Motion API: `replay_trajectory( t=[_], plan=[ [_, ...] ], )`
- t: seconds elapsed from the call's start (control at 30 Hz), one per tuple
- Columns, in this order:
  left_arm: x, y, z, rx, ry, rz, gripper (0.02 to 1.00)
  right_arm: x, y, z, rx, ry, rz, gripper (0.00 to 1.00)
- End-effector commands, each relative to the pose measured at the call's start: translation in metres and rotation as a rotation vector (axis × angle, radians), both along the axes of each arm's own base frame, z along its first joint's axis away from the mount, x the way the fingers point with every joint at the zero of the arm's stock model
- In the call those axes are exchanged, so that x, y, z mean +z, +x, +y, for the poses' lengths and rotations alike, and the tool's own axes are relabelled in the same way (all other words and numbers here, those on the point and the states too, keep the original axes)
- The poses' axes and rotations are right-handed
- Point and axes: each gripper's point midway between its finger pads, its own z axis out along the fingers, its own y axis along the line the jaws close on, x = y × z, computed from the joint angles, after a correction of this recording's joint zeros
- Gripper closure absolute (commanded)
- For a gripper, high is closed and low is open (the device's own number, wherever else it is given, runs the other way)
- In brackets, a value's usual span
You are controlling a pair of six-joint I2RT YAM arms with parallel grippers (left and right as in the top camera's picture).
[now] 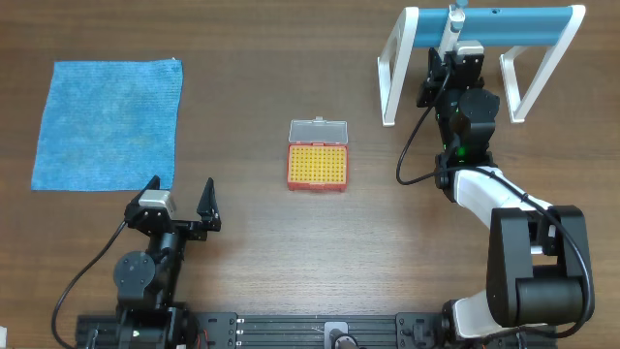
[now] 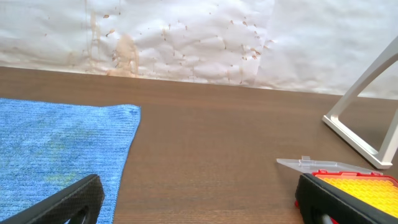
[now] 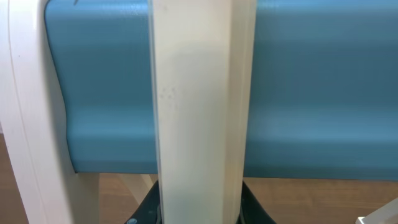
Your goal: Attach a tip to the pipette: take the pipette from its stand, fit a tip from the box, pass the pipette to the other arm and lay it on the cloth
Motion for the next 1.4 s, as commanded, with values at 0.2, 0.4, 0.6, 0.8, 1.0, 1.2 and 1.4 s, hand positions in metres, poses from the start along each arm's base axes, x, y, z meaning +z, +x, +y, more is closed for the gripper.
replay_trajectory(
  t=[0.2,0.4,0.6,0.8,1.0,1.2,1.4],
  plan=[
    [-0.002,0.000,0.001,0.007,-0.011,0.008,0.023,0.012,-0.004,0.002,0.006,0.000,-0.008,0.919],
    [-0.002,0.000,0.001,0.007,-0.011,0.008,0.023,0.011,-0.007,0.004,0.010,0.000,-0.005,0.921],
    [-0.002,0.000,0.001,0.007,-0.011,0.008,0.023,0.012,-0.023,0.004,0.010,0.000,0.017,0.921],
    [-0.002,0.000,0.001,0.007,-0.011,0.008,0.023,0.022,-0.035,0.003,0.009,-0.001,0.038,0.921],
    [-0.002,0.000,0.001,0.007,-0.011,0.008,0.023,0.021,-0.035,0.003,0.008,-0.001,0.047,0.921],
    [-0.002,0.000,0.001,0.007,-0.011,0.008,0.023,0.040,-0.050,0.019,0.047,-0.002,0.039,0.921],
    [-0.002,0.000,0.001,0.007,-0.011,0.008,0.023,0.065,-0.089,0.067,0.171,0.006,-0.062,0.921]
  ],
)
